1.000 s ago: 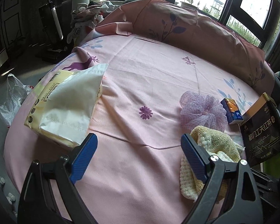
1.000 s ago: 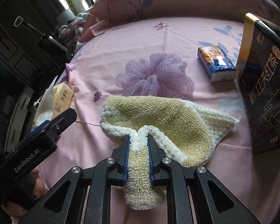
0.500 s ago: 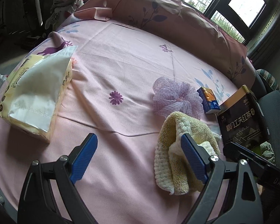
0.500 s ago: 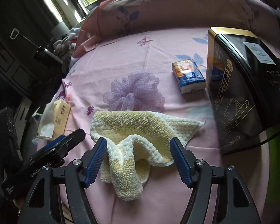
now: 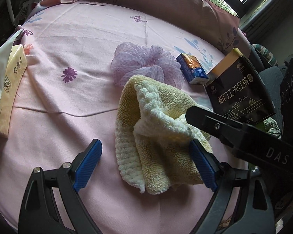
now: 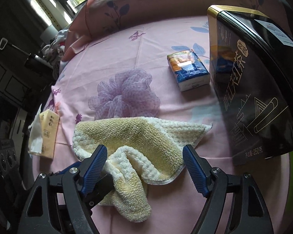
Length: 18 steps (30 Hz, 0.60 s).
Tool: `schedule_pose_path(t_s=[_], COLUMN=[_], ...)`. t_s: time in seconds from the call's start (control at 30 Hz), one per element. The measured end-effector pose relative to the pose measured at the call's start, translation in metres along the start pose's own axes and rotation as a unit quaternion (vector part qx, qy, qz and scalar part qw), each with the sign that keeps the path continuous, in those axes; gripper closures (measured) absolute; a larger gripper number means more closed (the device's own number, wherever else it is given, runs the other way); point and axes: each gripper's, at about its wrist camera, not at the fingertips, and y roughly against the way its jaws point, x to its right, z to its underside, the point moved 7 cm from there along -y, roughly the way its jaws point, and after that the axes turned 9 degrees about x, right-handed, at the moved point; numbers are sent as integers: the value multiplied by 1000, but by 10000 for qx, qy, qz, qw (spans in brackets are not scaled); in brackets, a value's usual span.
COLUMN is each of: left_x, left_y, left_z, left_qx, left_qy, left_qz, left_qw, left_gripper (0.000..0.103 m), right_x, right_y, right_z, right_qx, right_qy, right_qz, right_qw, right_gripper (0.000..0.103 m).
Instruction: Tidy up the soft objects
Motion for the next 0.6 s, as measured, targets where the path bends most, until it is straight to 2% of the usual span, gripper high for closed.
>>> schedule_pose_path(t_s=[0.2,0.5,0.6], left_x=[1,2,3], left_y=[-10,-13,-13], left_z=[10,13,13], left_qx=[-221,-269,-265], left_qy=[-238,-403,-422], left_qz=[-106,-231,-254], left_qw=[9994,9986,9984], left_gripper=[13,14,15], right_x=[2,7,4], right_y=[-20,-28,-29], right_z=[4,8,11], right_qx=[-136,-278,-243], right_qy=[347,146,295], right_qz=[309,-12,30], right_qw=[9988,9995,9993], right_gripper=[23,23,31])
